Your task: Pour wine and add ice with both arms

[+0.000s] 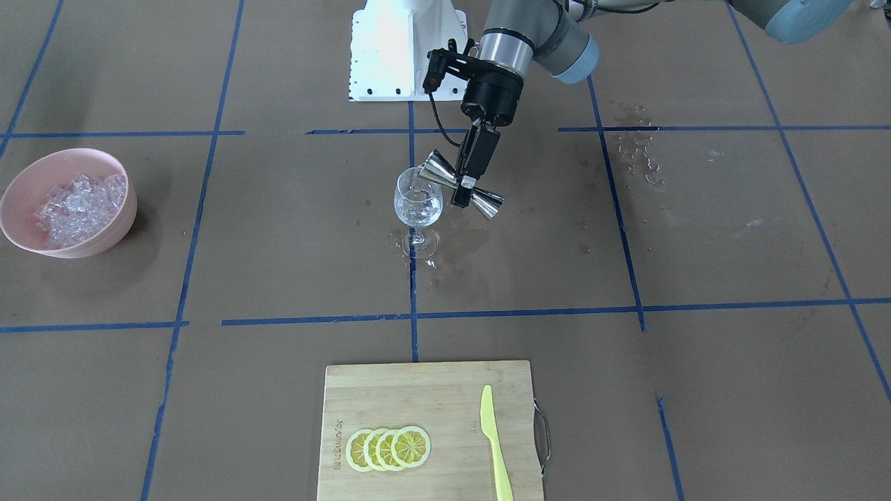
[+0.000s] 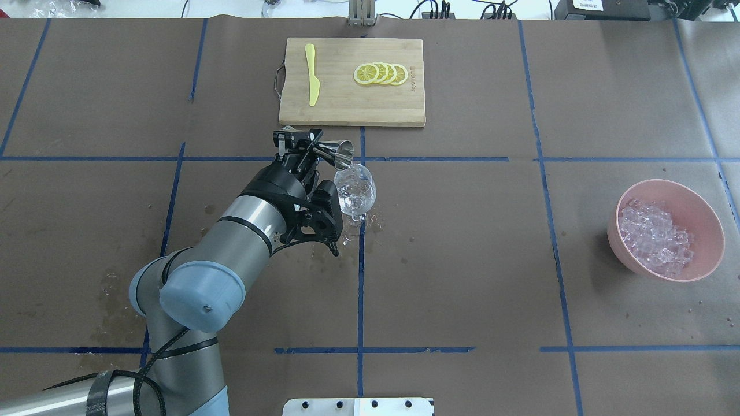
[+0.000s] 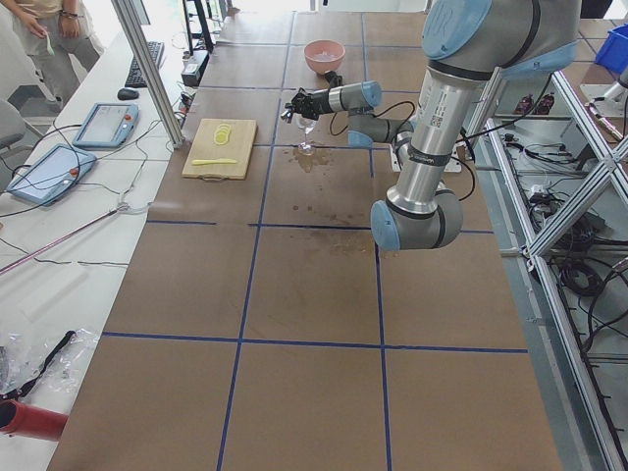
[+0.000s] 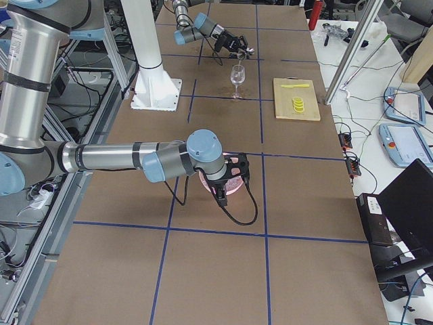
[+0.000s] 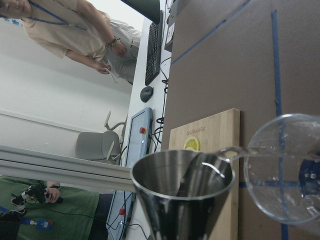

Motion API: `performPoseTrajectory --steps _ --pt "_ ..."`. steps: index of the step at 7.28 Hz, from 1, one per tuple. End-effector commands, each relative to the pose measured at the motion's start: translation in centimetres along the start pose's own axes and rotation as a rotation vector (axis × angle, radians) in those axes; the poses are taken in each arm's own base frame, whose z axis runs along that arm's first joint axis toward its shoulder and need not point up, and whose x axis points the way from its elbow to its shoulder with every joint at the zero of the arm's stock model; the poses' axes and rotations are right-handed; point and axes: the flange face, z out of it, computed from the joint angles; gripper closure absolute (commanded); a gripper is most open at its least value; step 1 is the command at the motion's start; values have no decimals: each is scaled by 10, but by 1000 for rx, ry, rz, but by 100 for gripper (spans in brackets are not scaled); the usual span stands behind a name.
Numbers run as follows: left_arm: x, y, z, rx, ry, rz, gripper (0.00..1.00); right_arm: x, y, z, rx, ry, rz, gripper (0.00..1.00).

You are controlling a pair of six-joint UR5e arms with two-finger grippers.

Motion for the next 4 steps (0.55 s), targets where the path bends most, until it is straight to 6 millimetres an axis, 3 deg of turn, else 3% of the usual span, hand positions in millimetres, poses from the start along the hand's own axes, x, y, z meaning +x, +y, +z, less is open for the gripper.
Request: performPoseTrajectory --steps 1,2,4 --pt "-5 -4 2 -29 -37 110 100 0 1 -1 1 -11 3 0" --pt "-11 -11 4 -51 -50 163 100 2 6 -2 0 -12 10 0" --pt "-7 -8 7 -63 -46 255 100 2 7 -5 6 -13 11 0"
